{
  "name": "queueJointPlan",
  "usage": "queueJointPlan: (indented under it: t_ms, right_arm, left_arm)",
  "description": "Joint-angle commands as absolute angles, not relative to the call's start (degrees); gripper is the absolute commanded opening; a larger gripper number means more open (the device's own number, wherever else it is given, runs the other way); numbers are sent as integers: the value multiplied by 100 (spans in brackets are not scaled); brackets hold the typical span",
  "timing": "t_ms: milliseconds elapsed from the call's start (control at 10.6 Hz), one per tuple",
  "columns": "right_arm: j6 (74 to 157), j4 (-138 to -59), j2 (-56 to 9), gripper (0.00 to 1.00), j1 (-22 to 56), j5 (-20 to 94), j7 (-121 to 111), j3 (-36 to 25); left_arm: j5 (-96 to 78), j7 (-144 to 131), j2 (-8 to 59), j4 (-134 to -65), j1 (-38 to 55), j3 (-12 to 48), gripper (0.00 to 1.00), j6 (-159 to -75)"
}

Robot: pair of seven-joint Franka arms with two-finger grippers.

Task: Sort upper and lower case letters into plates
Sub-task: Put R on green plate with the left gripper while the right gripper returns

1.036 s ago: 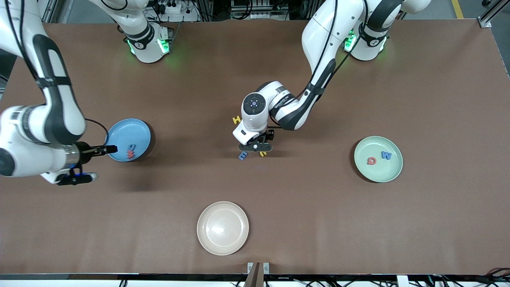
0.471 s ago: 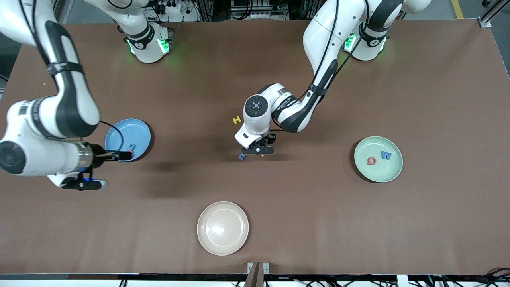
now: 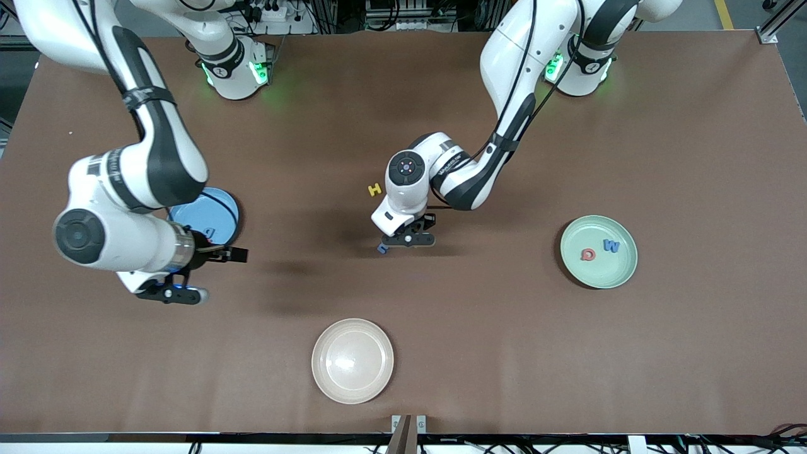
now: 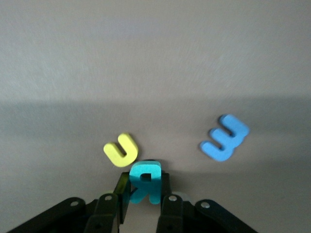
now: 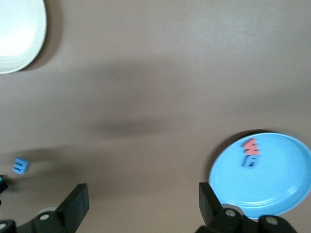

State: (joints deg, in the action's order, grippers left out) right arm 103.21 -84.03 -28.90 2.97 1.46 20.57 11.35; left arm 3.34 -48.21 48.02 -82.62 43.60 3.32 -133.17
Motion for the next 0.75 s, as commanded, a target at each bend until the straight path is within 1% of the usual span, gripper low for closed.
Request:
queueJointPlan:
  t_ms: [0,188,377,565,659]
  right_arm:
    - [10511,-8376,-2997,100,343,237,2311,1239]
    - [10582,-8376,-3076,100,360,351,2601,1362]
    - [10905,-8385,-3216,100,701,492,3230,1362]
    - [11231,-8385,-3383,100,1035,457,3873,1362]
    - [11380,-8385,-3436,100,1229,448,4294,1362]
  left_arm:
    - [202,-4737,4029,-8385,4106,272,0,-12940]
    - [193,-4013,3387,-8524,3598,360,0,-12334]
    - [193,-2968,2885,-8875,2773,570,0,-11990]
    - [202,-1519,2533,-9262,1964,580,0,-11647]
    - [202,-798,2462,-9481,1516,580,0,-11567]
